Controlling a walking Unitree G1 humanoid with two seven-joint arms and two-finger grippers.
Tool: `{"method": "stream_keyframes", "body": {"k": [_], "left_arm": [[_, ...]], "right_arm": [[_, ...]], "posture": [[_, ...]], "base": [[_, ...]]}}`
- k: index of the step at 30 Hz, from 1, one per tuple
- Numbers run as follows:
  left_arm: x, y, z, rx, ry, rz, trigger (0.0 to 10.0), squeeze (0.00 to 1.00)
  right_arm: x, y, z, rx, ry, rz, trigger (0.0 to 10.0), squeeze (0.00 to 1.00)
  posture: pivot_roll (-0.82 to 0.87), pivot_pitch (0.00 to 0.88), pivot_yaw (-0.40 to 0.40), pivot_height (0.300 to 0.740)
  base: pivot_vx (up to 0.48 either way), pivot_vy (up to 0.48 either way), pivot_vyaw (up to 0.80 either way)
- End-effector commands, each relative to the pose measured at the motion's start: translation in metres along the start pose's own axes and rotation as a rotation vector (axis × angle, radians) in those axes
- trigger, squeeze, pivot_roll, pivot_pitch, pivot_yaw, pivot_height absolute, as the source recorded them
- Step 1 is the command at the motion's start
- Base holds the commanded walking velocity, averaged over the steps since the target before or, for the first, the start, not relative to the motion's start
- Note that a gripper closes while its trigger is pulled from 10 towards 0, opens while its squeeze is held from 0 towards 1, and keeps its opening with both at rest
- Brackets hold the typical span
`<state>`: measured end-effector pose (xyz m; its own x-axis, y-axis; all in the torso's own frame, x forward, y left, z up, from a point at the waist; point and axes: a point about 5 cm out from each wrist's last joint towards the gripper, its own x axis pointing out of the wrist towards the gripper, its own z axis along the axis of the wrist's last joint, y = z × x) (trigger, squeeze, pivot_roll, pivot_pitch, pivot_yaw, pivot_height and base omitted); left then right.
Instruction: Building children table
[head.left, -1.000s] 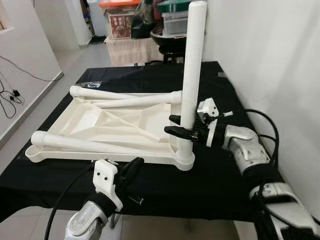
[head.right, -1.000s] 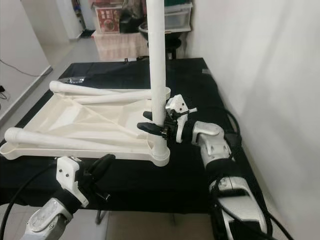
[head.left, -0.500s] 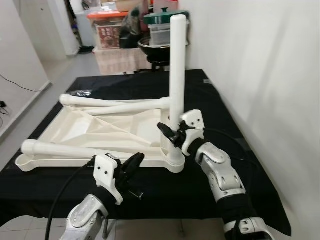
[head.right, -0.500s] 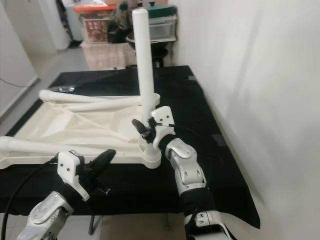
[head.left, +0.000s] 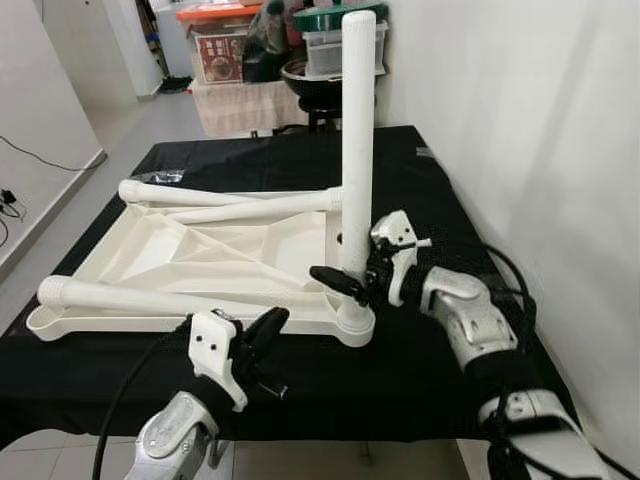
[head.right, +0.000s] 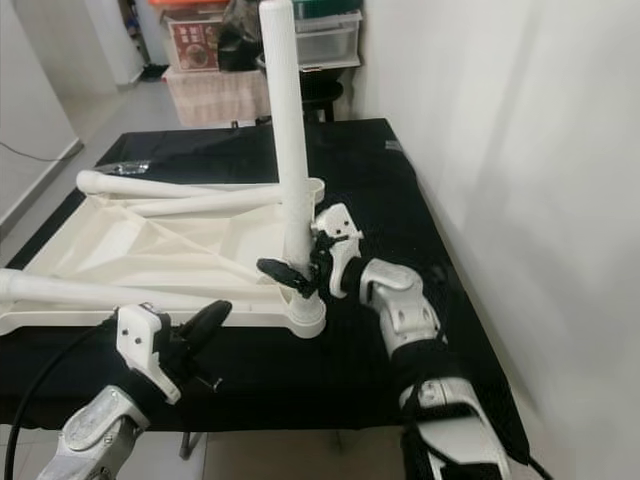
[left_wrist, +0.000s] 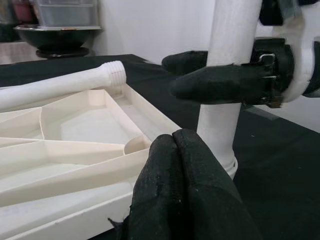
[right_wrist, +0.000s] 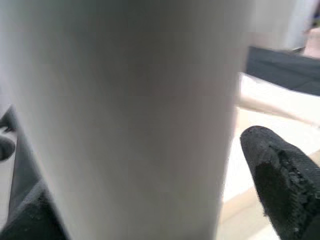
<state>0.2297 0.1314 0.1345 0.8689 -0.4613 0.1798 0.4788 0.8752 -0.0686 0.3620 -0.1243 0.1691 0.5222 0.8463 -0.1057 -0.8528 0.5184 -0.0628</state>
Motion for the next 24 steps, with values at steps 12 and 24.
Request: {"method": "stream_keyframes", "body": {"k": [12, 24], "left_arm": [[-0.01, -0.006, 0.001, -0.01, 0.015, 0.001, 10.0, 0.0], [-0.008, -0.008, -0.001, -0.019, 0.014, 0.002, 10.0, 0.0]], "right_arm": [[0.008, -0.007, 0.019, 0.039, 0.017, 0.203, 0.0, 0.0], [-0.017, -0.014, -0.006, -0.03, 0.07, 0.06, 0.0, 0.0]], "posture": [[0.05, 0.049, 0.021, 0.74], [0.03, 0.043, 0.01, 0.74]], "base": [[0.0, 0.0, 0.0], [0.0, 0.0, 0.0]]}}
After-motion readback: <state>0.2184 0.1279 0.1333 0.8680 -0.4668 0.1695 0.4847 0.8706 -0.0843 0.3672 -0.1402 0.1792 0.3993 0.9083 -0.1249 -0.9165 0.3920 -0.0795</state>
